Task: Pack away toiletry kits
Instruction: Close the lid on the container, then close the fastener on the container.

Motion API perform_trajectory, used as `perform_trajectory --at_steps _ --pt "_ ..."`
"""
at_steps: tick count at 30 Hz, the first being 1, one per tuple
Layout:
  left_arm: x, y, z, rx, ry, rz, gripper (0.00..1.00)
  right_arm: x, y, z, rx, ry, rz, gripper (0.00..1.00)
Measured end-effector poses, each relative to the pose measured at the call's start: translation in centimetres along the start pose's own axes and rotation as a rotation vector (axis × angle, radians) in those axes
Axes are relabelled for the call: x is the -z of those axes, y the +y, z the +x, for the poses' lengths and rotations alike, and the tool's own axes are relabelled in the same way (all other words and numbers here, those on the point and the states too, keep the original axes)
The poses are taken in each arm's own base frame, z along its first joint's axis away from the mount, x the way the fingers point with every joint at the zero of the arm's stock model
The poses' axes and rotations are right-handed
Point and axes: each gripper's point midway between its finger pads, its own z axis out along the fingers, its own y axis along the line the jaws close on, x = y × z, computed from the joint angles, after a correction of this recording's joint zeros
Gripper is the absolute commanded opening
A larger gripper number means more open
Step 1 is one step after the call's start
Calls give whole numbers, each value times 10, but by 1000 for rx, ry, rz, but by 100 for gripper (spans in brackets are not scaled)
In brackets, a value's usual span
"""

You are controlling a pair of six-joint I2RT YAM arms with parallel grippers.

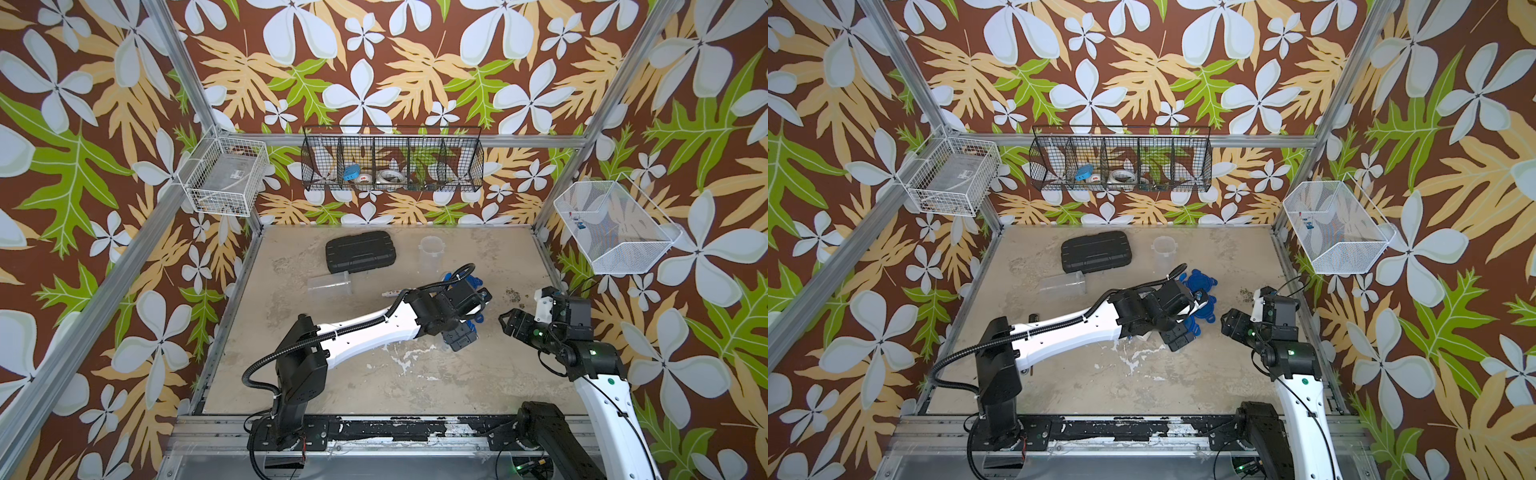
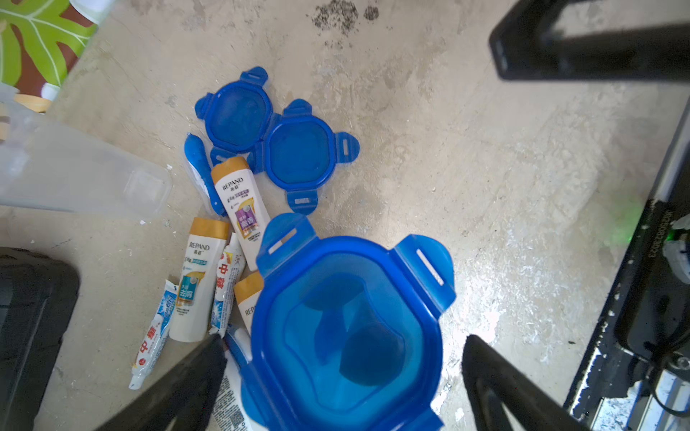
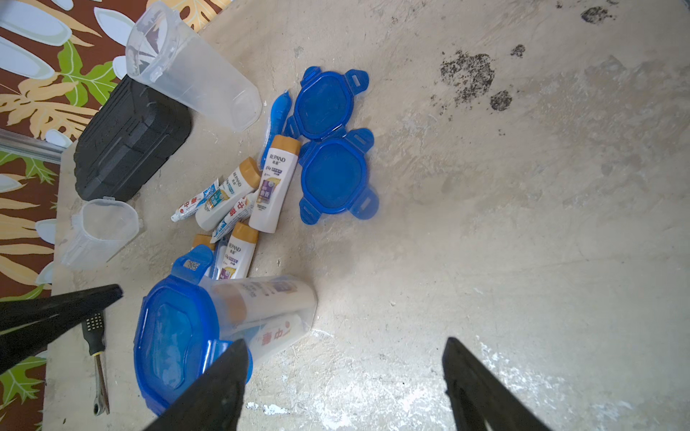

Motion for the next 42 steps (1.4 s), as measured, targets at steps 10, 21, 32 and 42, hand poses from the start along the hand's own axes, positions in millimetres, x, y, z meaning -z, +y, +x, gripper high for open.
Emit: perform_trajectory --at_steps 10,21,32,42 --pt "41 10 -9 77 -72 25 100 5 1 -1 23 0 2 79" --pt "32 54 -4 422 -16 165 80 -13 43 25 107 153 -121 57" --pt "5 40 13 432 67 227 69 -26 80 40 81 221 -195 45" --pt "-4 36 22 425 91 241 59 -30 89 50 102 252 -195 37"
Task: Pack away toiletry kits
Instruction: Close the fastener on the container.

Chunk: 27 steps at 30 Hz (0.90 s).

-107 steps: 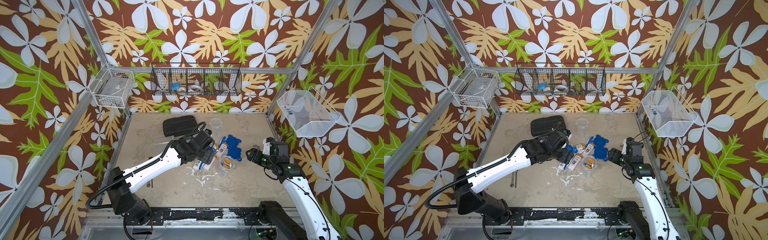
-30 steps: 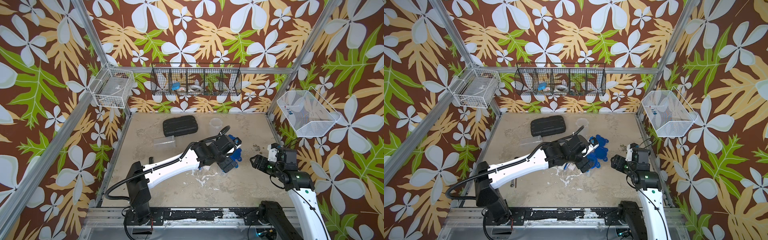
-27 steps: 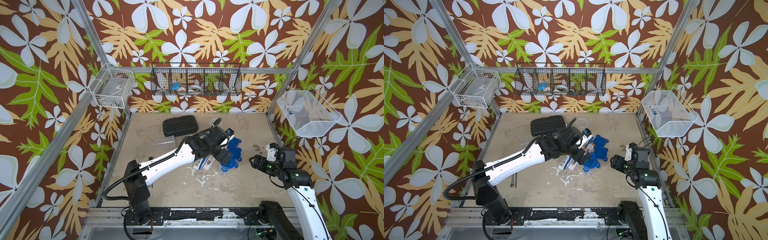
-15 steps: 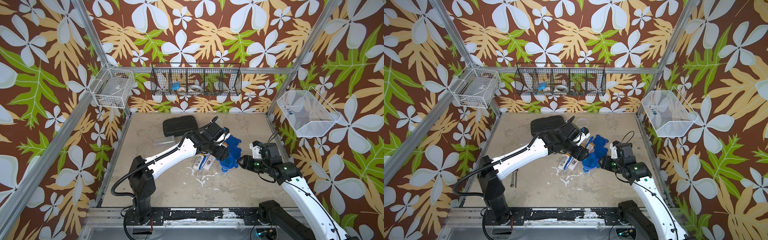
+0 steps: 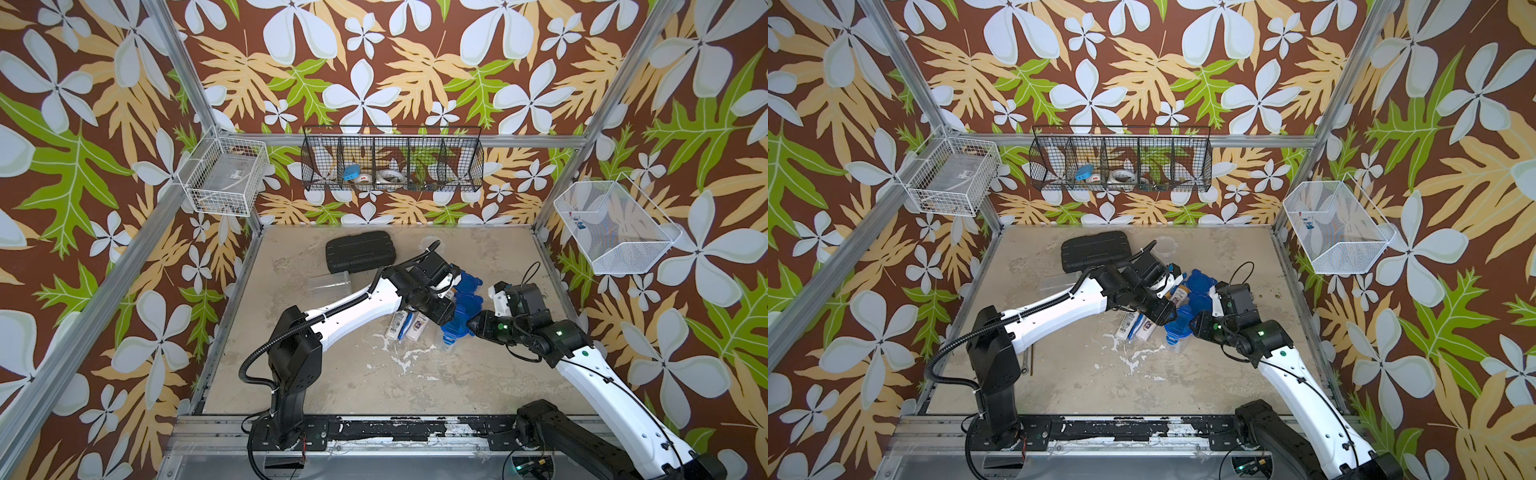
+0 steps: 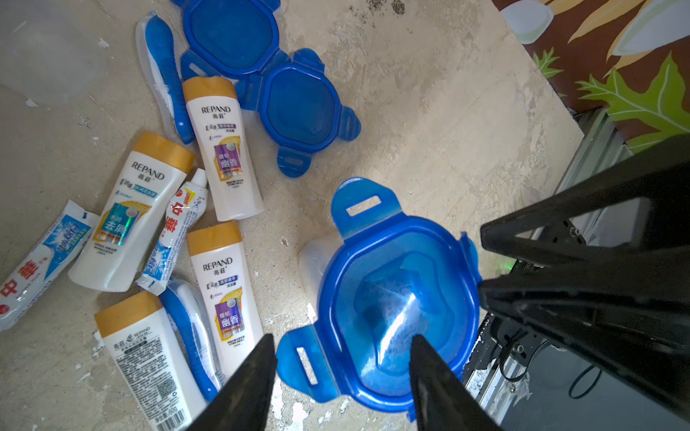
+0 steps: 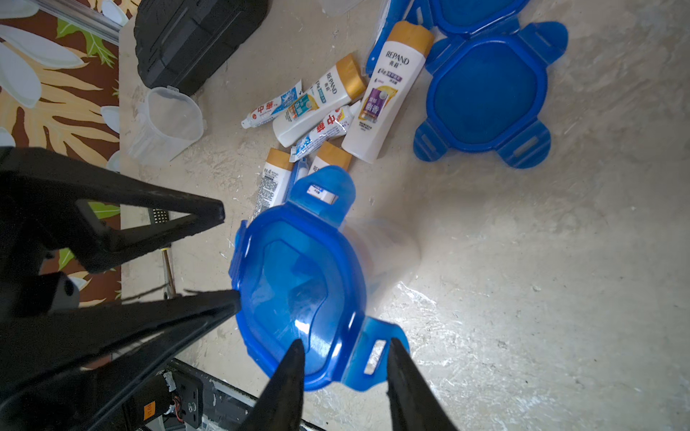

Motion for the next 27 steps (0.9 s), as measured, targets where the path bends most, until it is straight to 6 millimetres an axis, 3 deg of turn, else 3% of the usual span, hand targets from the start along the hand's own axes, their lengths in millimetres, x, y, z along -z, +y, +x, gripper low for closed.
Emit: perform_trajectory --at_steps 10,27 --pt "-7 1 12 3 33 9 53 -7 -6 11 -31 18 17 33" --pt "-14 -2 14 12 33 56 51 -21 -2 5 -85 -18 -40 29"
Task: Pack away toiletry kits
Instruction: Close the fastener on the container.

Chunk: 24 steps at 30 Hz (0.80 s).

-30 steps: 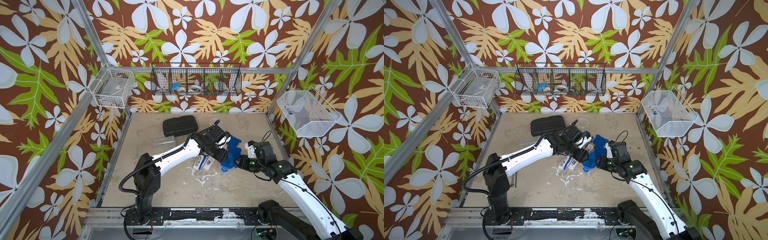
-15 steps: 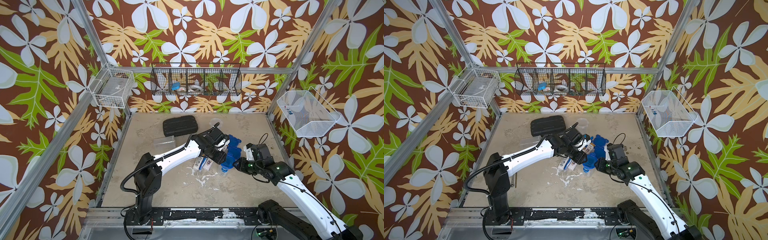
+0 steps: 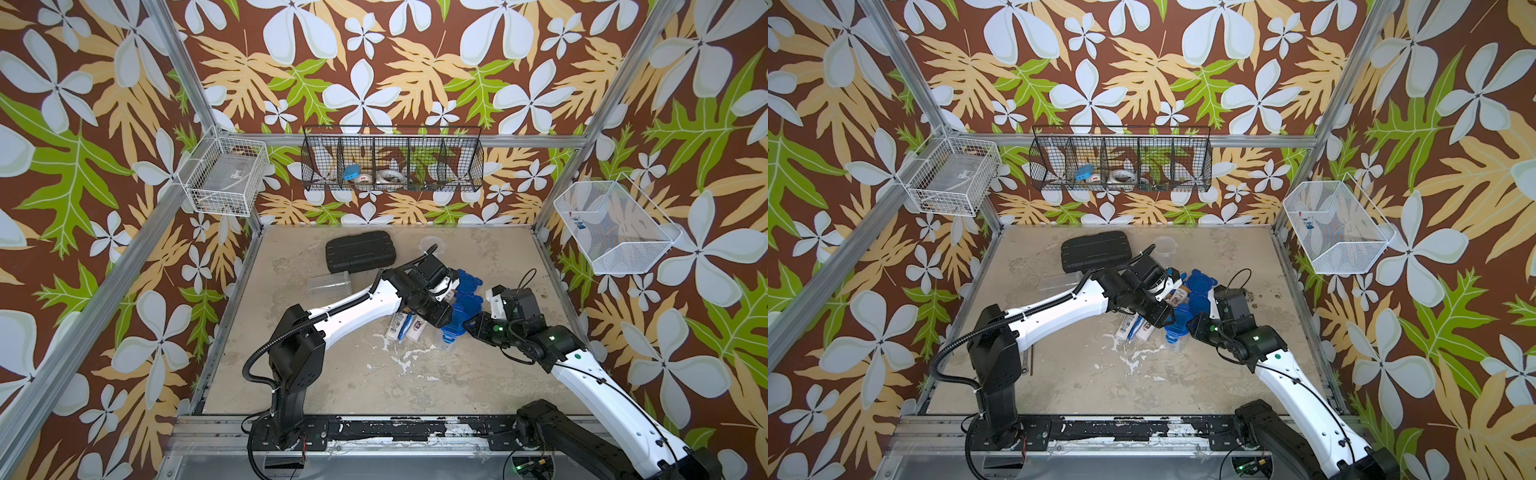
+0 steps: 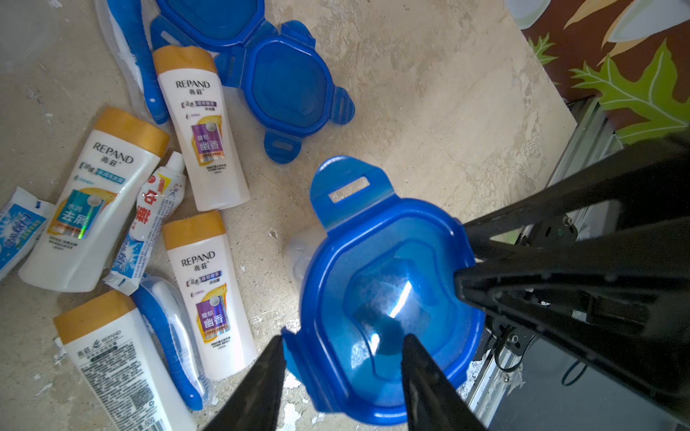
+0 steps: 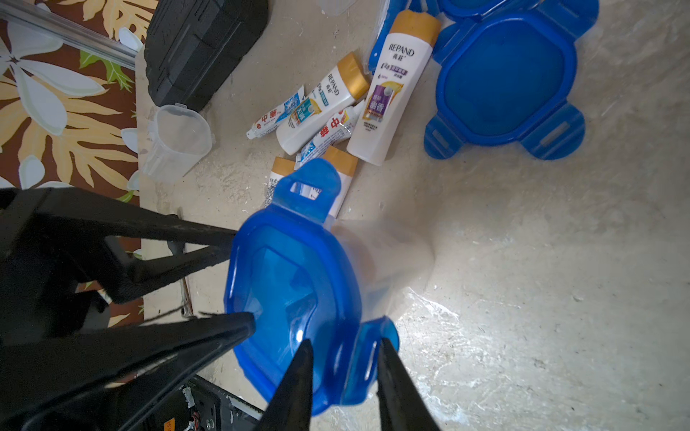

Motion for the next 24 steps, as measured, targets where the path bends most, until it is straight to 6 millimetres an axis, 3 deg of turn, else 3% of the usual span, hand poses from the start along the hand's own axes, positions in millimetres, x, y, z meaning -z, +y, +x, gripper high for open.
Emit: perform_trajectory --at_steps 12,17,24 --pt "-1 -1 4 46 -31 28 51 -7 3 -6 -23 -38 -38 32" --pt "-1 -1 6 53 -36 33 51 -5 0 -3 -26 -26 -20 43" --pt "-2 -2 5 65 -41 42 51 -3 -2 1 -28 -14 -11 43"
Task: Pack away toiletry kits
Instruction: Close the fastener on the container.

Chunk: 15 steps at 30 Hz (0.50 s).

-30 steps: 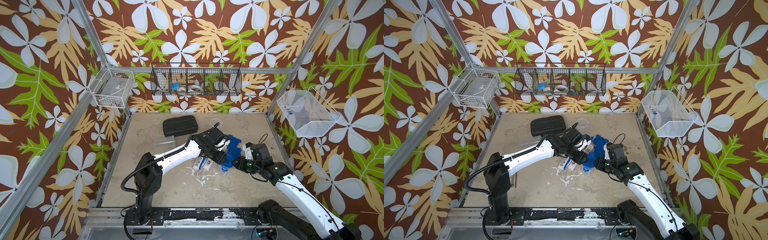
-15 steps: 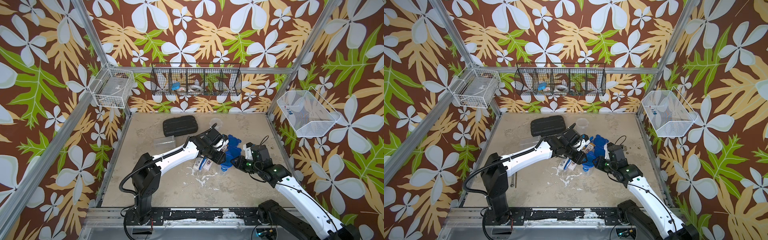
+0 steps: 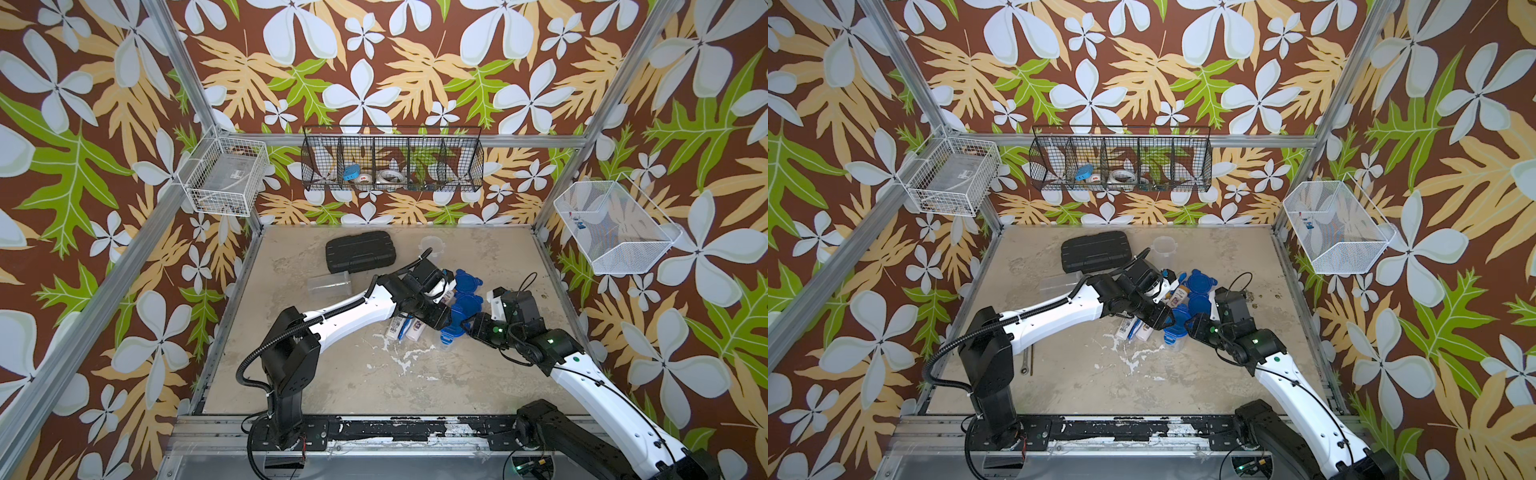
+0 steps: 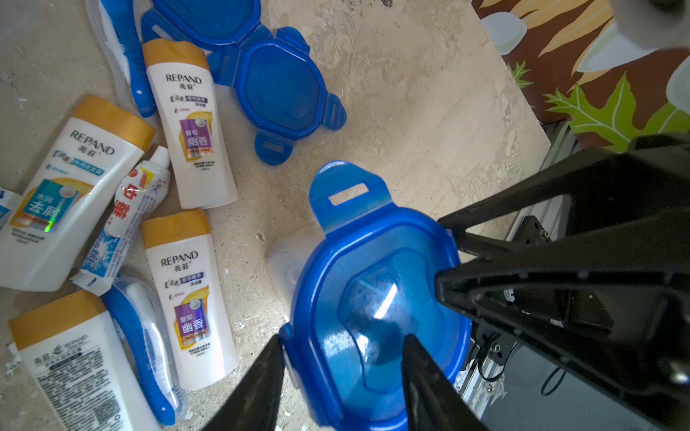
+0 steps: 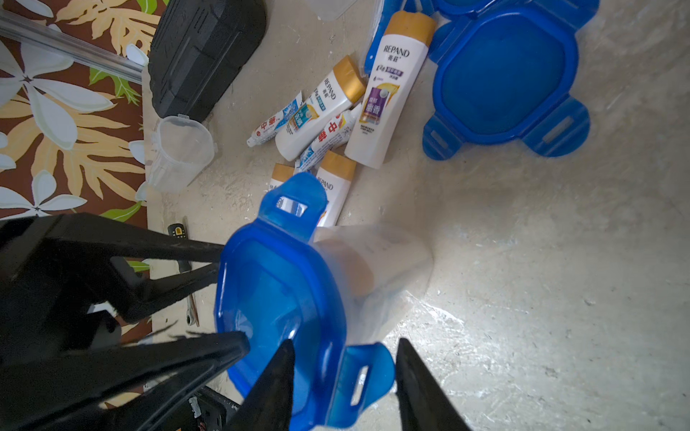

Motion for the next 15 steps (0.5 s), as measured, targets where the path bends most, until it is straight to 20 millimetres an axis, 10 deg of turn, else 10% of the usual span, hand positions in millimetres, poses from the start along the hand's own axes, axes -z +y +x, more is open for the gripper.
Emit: perform_trajectory --at_steps 15 --pt "-3 1 0 23 -13 -21 50 -4 2 0 3 -29 -50 36"
